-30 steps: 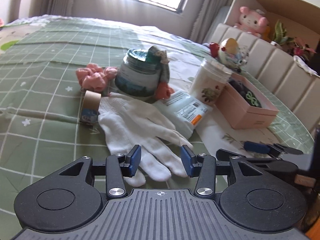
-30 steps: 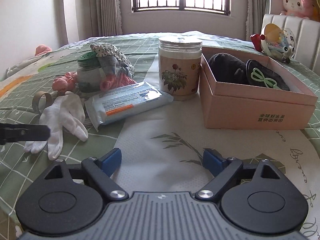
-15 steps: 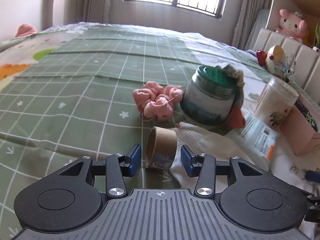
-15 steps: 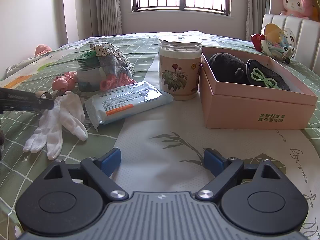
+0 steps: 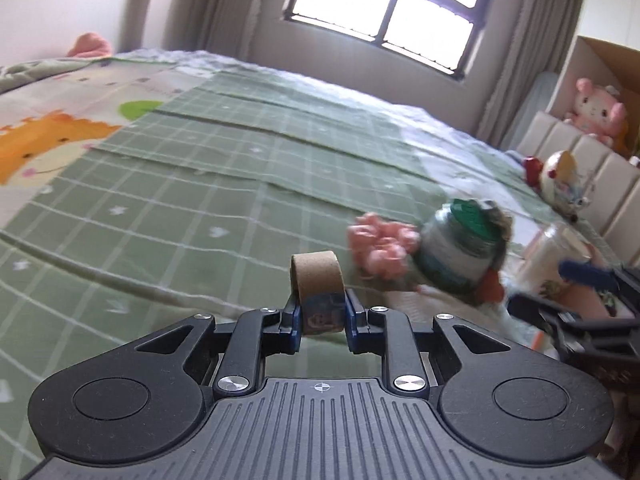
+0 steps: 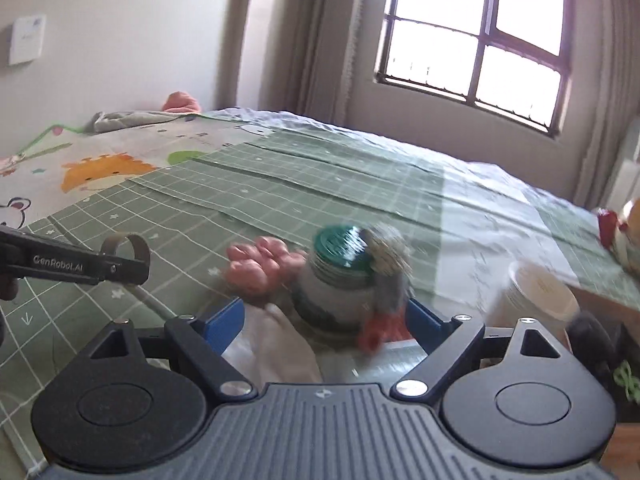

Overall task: Organize soft objects
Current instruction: 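Grasp the cardboard tube with the left tool while the right tool grasps the pink scrunchie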

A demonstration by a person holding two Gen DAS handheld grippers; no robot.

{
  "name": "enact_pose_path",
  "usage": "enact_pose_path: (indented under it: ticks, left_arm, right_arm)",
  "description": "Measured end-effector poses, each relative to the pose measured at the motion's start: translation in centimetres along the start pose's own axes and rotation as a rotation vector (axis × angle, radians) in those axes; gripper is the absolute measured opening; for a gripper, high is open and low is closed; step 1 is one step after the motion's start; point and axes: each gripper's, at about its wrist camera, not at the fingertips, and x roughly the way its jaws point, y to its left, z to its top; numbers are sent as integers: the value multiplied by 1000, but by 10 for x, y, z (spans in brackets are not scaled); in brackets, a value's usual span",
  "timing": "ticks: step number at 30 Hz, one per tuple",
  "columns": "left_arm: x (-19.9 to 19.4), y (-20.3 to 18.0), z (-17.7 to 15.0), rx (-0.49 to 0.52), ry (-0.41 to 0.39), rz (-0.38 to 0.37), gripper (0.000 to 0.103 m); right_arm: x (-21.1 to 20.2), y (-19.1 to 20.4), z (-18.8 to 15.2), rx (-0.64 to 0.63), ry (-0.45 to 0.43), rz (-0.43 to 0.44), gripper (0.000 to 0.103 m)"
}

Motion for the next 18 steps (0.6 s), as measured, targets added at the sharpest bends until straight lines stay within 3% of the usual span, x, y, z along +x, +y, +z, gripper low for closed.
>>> enact_pose_path:
  ticks: [2,4,8,10,11,13,18]
  left_arm:
    - [-3,11,3,-8,8,19,24]
    - [-5,21,4,-14,20,30,24]
    - [-3,36,4,-33,32,19,24]
    - [-2,39,3,-37,35,10,24]
    - [-2,40,2,-37,35,6,24]
    - [1,39,2,-38,35,-1,24]
    - [6,26,11,-37,30,-29,24]
  right_arm:
    - [31,27,15,-77,18,13,76]
    - [66,47,24,-127,74,14,60]
    - [117,67,28,-173,188,-13,50]
    - [126,71,28,-187,214,-21,23]
    - [125,71,31,-186,229,-6,16]
    - [115,68,40,-167,237,33,13]
    - [61,39,85,-90,154,142,12]
